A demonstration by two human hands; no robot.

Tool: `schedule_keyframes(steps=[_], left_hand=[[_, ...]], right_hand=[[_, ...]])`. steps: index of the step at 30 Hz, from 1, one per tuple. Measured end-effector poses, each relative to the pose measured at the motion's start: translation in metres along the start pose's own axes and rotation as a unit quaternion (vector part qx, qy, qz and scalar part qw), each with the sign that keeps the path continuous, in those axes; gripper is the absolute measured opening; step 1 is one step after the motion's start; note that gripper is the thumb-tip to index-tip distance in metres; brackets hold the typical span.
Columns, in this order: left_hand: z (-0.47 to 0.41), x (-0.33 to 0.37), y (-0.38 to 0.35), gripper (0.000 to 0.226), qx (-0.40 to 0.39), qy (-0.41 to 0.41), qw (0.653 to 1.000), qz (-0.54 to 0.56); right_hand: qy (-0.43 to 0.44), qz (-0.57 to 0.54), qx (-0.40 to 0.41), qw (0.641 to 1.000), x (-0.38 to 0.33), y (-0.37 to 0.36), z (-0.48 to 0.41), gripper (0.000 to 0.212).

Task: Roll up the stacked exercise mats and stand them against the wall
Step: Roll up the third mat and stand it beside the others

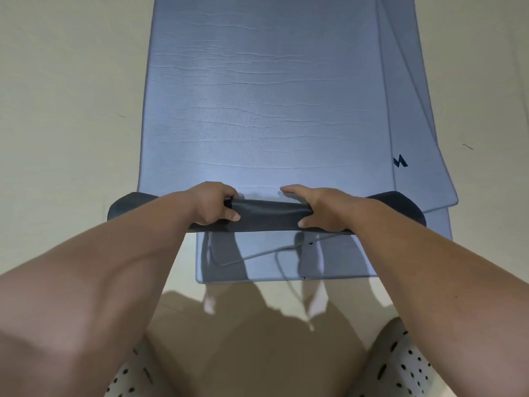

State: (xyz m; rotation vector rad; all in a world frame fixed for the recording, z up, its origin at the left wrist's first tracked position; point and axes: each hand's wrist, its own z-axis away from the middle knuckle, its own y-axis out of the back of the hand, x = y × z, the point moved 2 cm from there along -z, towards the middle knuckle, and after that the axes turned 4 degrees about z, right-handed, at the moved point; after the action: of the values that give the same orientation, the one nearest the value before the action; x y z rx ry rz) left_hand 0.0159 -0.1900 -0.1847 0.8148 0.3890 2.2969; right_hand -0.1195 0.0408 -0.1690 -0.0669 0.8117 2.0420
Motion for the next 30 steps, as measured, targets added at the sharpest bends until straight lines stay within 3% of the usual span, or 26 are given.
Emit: schedule_keyframes(steps=[3, 5, 7, 11, 15, 18, 21, 23, 30], left_hand=[[-0.011, -0.002, 0.007, 0.040, 0.050, 0.027, 0.998, 0.010], [-0.017, 0.000, 0.010, 0.037, 0.097, 0.055, 0.994, -0.019], [-0.021, 0.003, 0.010, 0.039, 0.147, 0.072, 0.983, -0.082], [-0.019, 0.008, 0.000, 0.042, 0.240, 0.072, 0.957, -0.149], [-0.004, 0.012, -0.030, 0.038, 0.354, -0.038, 0.911, -0.209], [0.006, 0.018, -0.068, 0.059, 0.330, -0.097, 0.898, -0.274], [0.008, 0.023, -0.088, 0.075, 0.239, -0.042, 0.926, -0.291], [0.003, 0.024, -0.083, 0.073, 0.207, -0.017, 0.931, -0.300], [-0.016, 0.028, -0.048, 0.071, 0.149, -0.021, 0.946, -0.289]], right_hand=[[0.005, 0.111, 0.094, 0.989, -0.004, -0.011, 0.004, 0.072], [-0.003, 0.234, 0.198, 0.952, -0.008, -0.030, 0.010, 0.072], [-0.026, 0.282, 0.261, 0.923, -0.016, -0.055, 0.018, 0.078], [-0.072, 0.295, 0.207, 0.930, -0.020, -0.083, 0.014, 0.107], [-0.075, 0.317, 0.198, 0.924, -0.014, -0.057, -0.010, 0.132], [-0.068, 0.339, 0.201, 0.917, -0.007, -0.046, -0.026, 0.141], [-0.053, 0.341, 0.223, 0.912, -0.006, -0.039, -0.035, 0.126], [-0.036, 0.322, 0.244, 0.914, -0.003, -0.034, -0.039, 0.113], [-0.015, 0.319, 0.316, 0.893, 0.000, -0.041, -0.032, 0.095]])
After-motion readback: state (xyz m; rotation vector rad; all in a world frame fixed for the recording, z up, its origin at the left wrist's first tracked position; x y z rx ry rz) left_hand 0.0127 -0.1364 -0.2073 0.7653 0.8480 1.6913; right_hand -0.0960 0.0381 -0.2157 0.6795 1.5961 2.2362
